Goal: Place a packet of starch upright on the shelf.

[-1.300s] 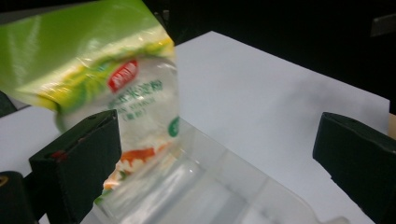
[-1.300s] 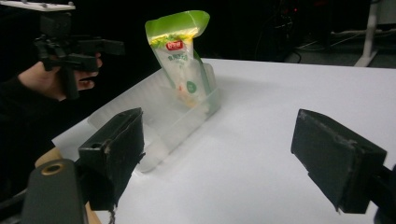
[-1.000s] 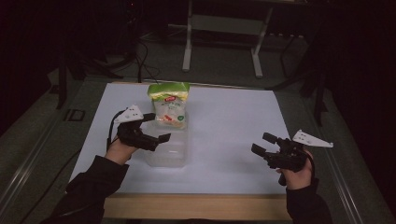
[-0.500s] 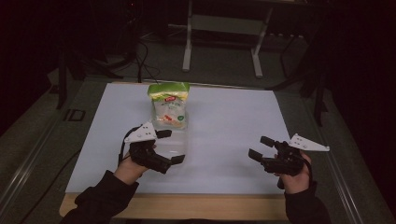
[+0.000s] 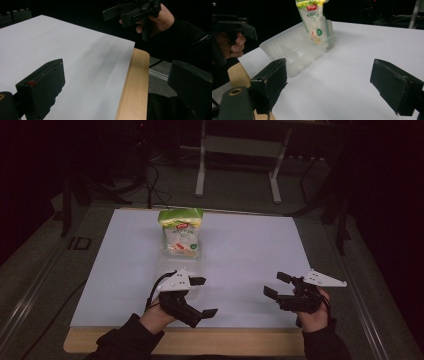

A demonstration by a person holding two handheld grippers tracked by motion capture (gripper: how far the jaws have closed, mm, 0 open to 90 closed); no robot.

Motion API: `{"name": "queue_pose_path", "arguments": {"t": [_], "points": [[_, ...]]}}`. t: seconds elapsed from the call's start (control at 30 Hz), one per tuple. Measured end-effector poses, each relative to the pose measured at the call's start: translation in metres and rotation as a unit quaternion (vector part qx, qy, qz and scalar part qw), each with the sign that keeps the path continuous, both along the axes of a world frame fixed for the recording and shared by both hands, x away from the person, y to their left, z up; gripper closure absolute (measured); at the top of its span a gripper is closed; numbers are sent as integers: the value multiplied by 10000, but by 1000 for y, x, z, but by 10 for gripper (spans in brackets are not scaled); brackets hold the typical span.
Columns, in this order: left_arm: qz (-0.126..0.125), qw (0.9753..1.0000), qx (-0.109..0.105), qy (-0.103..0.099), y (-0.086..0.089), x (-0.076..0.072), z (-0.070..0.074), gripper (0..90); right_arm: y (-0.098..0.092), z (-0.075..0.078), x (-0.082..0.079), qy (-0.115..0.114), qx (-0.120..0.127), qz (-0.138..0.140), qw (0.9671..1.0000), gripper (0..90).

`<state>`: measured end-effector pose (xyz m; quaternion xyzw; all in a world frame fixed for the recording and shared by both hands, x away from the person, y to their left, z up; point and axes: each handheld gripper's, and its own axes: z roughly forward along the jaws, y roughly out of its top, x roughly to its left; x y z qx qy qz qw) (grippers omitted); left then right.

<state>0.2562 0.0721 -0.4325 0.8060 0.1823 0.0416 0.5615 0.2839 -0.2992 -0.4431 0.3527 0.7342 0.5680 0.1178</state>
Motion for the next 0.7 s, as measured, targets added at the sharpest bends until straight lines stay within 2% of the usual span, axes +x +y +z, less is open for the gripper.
{"name": "queue_pose_path", "arguments": {"t": [0.2,0.3,0.37,0.57,0.7], "points": [[-204,9997,76,81,-16,-7,-10,17,1,-5,2,20,-139,-35,9999,132],[-352,9991,-3,241,-24,-9,-16,17,1,-6,2,-14,-203,-73,9998,128],[-436,9987,44,275,-29,-12,-20,17,2,-7,2,1,-221,-59,9997,128],[-422,9985,-70,349,-38,-15,-30,17,1,-11,3,30,-297,-52,9995,128],[-486,9979,315,290,-49,-19,-44,17,2,-14,3,40,-352,-26,9994,128]]}}
